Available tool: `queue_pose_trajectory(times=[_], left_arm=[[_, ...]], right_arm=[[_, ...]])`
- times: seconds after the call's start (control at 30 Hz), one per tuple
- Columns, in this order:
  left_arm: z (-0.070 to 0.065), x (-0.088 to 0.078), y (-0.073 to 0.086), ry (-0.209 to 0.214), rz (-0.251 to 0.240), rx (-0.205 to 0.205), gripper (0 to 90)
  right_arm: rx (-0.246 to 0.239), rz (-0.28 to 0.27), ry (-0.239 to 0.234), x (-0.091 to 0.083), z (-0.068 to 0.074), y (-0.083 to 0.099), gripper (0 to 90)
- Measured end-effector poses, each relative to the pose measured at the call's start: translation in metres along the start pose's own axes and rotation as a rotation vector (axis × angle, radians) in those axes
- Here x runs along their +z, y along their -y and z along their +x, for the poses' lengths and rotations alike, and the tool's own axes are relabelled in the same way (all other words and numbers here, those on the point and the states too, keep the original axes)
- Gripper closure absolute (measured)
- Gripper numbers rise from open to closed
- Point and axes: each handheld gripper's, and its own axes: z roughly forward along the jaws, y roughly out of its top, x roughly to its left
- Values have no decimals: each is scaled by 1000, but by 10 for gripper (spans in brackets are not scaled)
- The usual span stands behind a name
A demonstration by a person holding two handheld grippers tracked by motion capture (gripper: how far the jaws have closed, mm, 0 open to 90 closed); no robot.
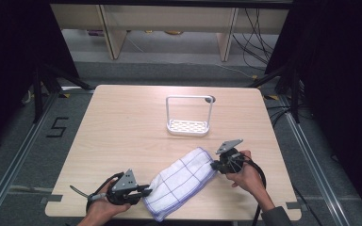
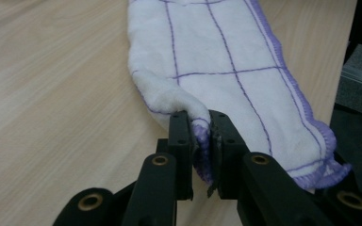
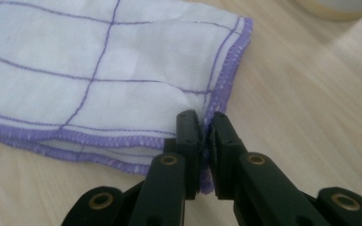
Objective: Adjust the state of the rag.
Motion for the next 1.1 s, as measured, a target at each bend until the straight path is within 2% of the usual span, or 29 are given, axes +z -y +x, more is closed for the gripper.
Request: queue_pose_trajectory(times=[0.03, 0.07, 0.1, 0.17, 0.2, 0.23, 0.3, 0.37, 0.43, 0.47, 0.5, 0.53, 0.6, 0.67, 0.73, 0.8, 0.83, 0.93, 0.97, 1.0, 1.03, 1.07, 1.1], left_arm=[[-1, 0, 0, 4, 4, 10, 797], [-4, 1, 0, 7, -12, -19, 796], [-4, 1, 0, 6, -1, 8, 796], [-7, 1, -1, 12, 0, 3, 796], [-8, 2, -1, 12, -8, 15, 797], [-10, 2, -2, 24, -9, -5, 797], [-12, 3, -2, 22, -9, 17, 797], [-15, 4, -4, 34, -8, 13, 797], [-20, 6, -4, 37, -22, 9, 796], [-20, 6, -4, 35, -6, 23, 796], [-22, 8, -4, 45, -21, 14, 796], [-22, 7, -5, 56, -1, 20, 796], [-26, 10, -4, 54, -6, 21, 795], [-29, 12, -5, 77, 0, 13, 794], [-32, 14, -6, 71, -4, 29, 793], [-35, 17, -8, 76, -6, 22, 791], [-37, 19, -8, 85, -15, 23, 788], [-40, 21, -10, 115, 12, 26, 732], [-40, 21, -10, 119, 11, 15, 672], [-41, 21, -9, 131, 5, -11, 620], [-41, 19, -9, 125, 7, -40, 561], [-41, 18, -10, 131, -14, -50, 515], [-38, 15, -11, 129, -13, -50, 478]], right_arm=[[-8, 5, -1, 0, -1, -2, 845], [-2, -4, 9, 2, -2, -5, 845], [-11, 6, 15, 2, -3, -7, 845], [-29, -4, 10, 5, -5, -10, 844], [-10, -1, 23, 7, -4, -12, 844], [-10, 12, 20, 7, -5, -14, 844], [-22, 7, 16, 11, -7, -16, 844], [-27, -1, 21, 15, -9, -18, 843], [-32, 19, 19, 16, -11, -21, 839], [-36, 5, 17, 19, -12, -22, 839], [-24, 15, 24, 20, -12, -24, 839], [-35, 11, 10, 22, -13, -25, 839], [-30, 20, 11, 25, -14, -28, 838], [-21, 23, 8, 28, -15, -31, 836], [-36, 18, 7, 32, -17, -34, 835], [-50, 14, 11, 36, -18, -36, 829], [-40, 20, 15, 36, -17, -38, 826], [-22, -1, 43, 40, -19, -41, 733], [-11, -8, 58, 39, -20, -41, 711], [3, -7, 43, 36, -22, -41, 688], [30, -20, 55, 33, -22, -40, 645], [45, -49, 80, 29, -23, -38, 603], [80, -70, 90, 23, -23, -37, 599]])
